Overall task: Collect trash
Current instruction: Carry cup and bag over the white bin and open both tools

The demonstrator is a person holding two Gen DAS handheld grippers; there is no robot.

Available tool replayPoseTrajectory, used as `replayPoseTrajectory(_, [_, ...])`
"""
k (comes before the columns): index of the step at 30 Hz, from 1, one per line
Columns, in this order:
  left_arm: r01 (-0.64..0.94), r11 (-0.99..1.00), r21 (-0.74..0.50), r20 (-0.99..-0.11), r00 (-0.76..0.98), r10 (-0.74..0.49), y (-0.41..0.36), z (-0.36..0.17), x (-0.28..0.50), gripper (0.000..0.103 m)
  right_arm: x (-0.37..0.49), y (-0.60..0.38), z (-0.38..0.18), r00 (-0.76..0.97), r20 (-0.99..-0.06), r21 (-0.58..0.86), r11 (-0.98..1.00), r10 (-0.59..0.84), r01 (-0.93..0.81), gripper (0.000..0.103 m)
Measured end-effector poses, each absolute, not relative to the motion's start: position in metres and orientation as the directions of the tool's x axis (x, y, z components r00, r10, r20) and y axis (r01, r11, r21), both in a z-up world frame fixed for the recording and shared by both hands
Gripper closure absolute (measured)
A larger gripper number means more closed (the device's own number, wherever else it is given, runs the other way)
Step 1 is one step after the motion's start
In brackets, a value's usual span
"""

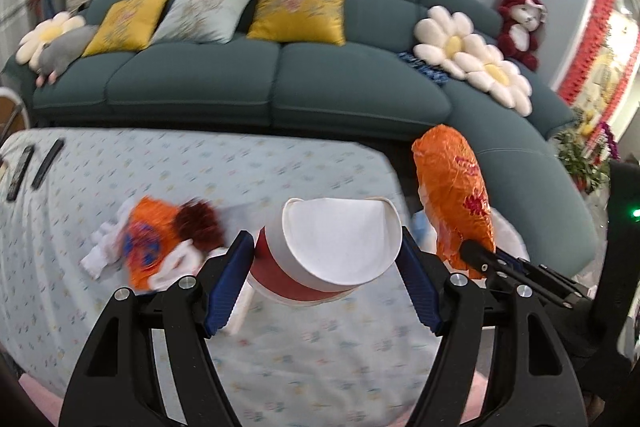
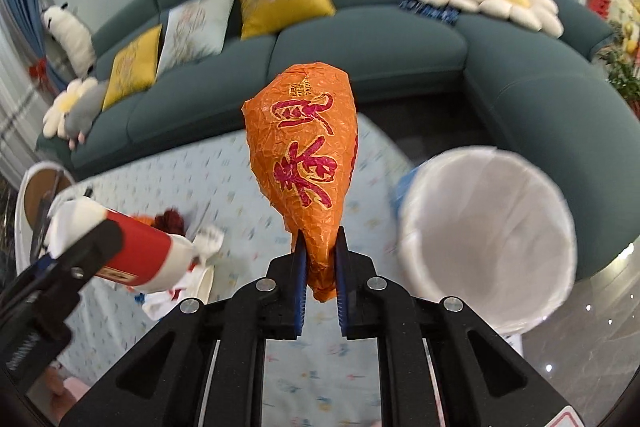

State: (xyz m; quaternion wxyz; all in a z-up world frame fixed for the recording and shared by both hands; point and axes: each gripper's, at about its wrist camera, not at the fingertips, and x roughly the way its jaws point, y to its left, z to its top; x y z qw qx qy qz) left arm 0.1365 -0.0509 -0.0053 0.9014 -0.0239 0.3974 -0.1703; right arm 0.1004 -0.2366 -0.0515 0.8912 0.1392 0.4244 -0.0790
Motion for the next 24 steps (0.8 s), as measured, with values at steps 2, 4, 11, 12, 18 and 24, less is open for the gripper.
replayPoseTrajectory(2, [0.312,0.932,-0.186,-0.701,0.622,-0.348,-0.067,0.002,0.136,0.035,0.092,-0.252,-0.040,0.643,-0.764,0.175,0.946,-0.045,0.273,0.092])
replayPoseTrajectory(4, [0.345,0.918,-0.196,-0.693,0.613,-0.379,-0.090,0.009,0.133,0.035,0.083,-0.269,-0.029,0.656,-0.752,0.167,0.942,-0.069,0.291,0.092])
replayPoseTrajectory(11, [0.432,0.875,-0.217,-0.676,0.580,-0.454,-0.154,0.019,0.124,0.035,0.054,-0.324,-0.025,0.650,-0.747,0.152,0.916,-0.140,0.372,0.092])
replayPoseTrajectory(12, [0.441,0.870,-0.222,-0.676,0.573,-0.463,-0.162,0.018,0.123,0.035,0.050,-0.331,-0.027,0.647,-0.748,0.151,0.912,-0.147,0.382,0.092])
replayPoseTrajectory(18, [0.492,0.834,-0.248,-0.690,0.515,-0.509,-0.212,0.010,0.125,0.035,0.042,-0.371,-0.041,0.618,-0.765,0.148,0.886,-0.179,0.440,0.092])
replayPoseTrajectory(24, [0.510,0.817,-0.268,-0.701,0.478,-0.528,-0.241,-0.002,0.127,0.034,0.038,-0.399,-0.055,0.595,-0.781,0.153,0.865,-0.191,0.477,0.091])
